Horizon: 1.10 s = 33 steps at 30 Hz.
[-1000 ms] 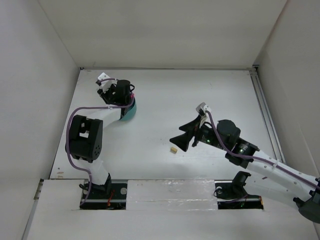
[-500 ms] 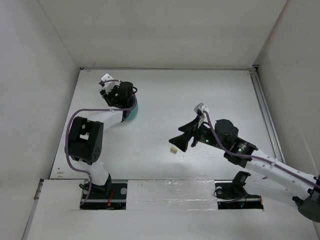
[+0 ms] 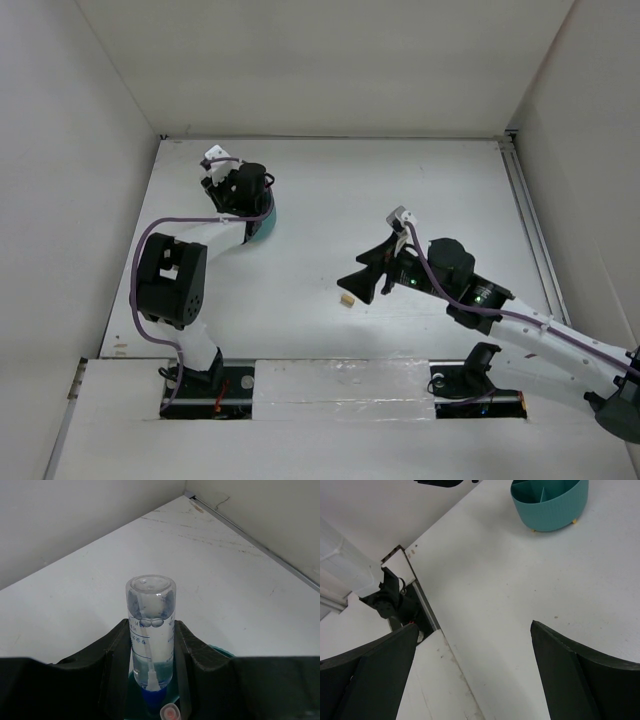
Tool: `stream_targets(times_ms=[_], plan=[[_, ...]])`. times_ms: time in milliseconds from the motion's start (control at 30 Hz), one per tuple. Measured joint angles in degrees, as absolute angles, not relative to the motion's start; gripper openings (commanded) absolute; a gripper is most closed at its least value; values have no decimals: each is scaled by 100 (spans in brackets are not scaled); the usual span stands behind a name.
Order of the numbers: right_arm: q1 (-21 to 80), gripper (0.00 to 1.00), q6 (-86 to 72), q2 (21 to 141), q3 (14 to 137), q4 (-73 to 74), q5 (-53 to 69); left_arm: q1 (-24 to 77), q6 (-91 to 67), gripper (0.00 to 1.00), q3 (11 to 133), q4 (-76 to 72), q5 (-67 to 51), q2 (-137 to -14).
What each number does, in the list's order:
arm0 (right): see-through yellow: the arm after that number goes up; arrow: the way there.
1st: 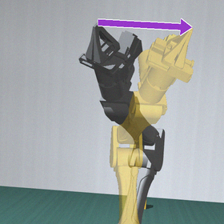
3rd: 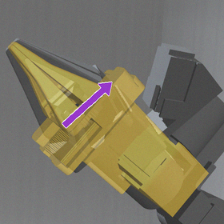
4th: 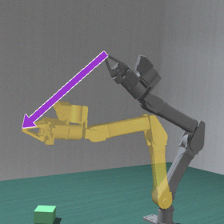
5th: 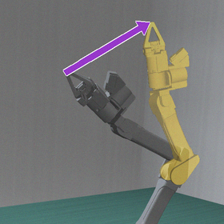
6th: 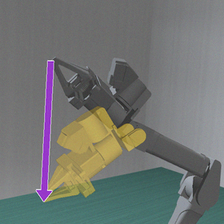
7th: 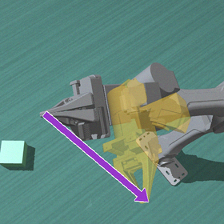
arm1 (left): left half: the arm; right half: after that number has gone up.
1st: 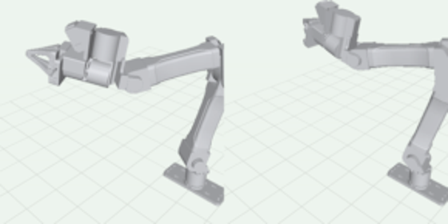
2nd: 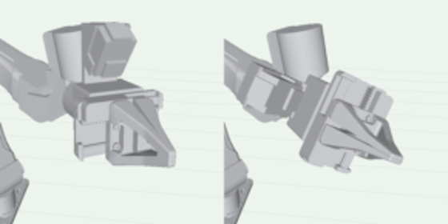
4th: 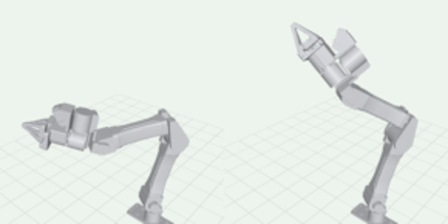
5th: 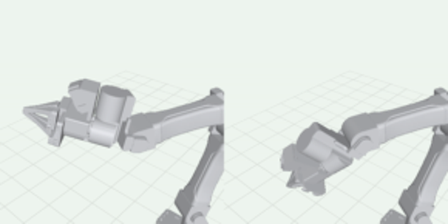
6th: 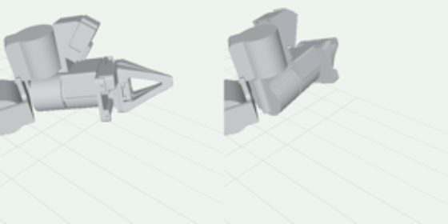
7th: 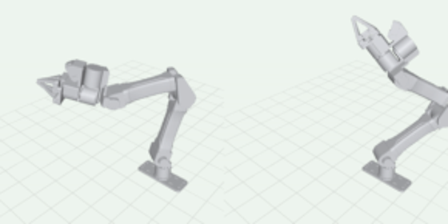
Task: Sort the stationery into containers
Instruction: Place the stationery in the storage box.
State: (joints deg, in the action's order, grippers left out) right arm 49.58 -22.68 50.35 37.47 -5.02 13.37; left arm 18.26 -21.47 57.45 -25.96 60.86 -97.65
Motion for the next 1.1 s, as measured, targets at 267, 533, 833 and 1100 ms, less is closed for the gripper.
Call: stream_targets(times_ms=[267,533,833,1100], plan=[[4958,100,-2261,5035,3747,-502,1343,1898,-2056,14,5684,-2687,6088,-9765],[4958,100,-2259,5035,3747,-499,1350,2086,-1844,32,5658,-2842,6110,-9765],[4958,100,-2241,5035,3747,-499,1352,2209,-1772,39,5653,-2956,6326,-9765],[4958,100,-2239,5083,3747,-493,1352,2239,-1787,56,5454,-3009,6403,-9725]])
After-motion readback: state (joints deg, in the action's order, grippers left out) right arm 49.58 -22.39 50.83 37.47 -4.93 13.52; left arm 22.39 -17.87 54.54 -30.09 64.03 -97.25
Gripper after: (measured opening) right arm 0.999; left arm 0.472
